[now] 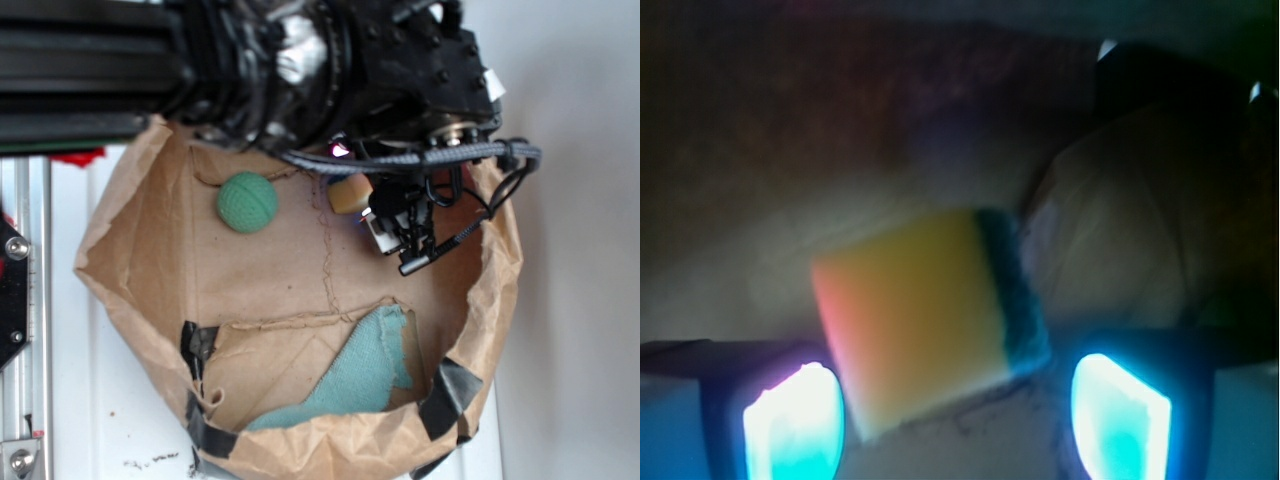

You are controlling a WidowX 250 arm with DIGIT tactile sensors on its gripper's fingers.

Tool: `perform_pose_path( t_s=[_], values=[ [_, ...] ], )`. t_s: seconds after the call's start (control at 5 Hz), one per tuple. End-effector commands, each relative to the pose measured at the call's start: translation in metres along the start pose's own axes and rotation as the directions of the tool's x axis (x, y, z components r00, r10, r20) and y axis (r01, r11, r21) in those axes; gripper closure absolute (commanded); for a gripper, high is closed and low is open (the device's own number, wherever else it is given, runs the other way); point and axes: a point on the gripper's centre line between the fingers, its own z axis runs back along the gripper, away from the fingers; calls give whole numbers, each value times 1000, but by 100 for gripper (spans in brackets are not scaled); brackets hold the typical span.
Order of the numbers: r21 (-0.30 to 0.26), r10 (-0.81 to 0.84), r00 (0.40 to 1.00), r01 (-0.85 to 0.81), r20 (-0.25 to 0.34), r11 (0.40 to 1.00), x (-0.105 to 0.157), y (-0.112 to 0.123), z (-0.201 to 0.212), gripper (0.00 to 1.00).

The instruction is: Grab the green sponge.

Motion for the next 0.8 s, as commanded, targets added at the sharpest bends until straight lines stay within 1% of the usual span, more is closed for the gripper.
perform_pose_path(
  t_s=[0.0, 0.2, 0.6],
  values=[
    [6, -4, 998, 4, 68, 1000, 13, -5, 16, 76],
    [9, -1, 999, 1, 51, 1000, 12, -5, 15, 100],
    [15, -19, 999, 19, 31, 1000, 8, -3, 17, 100]
  ],
)
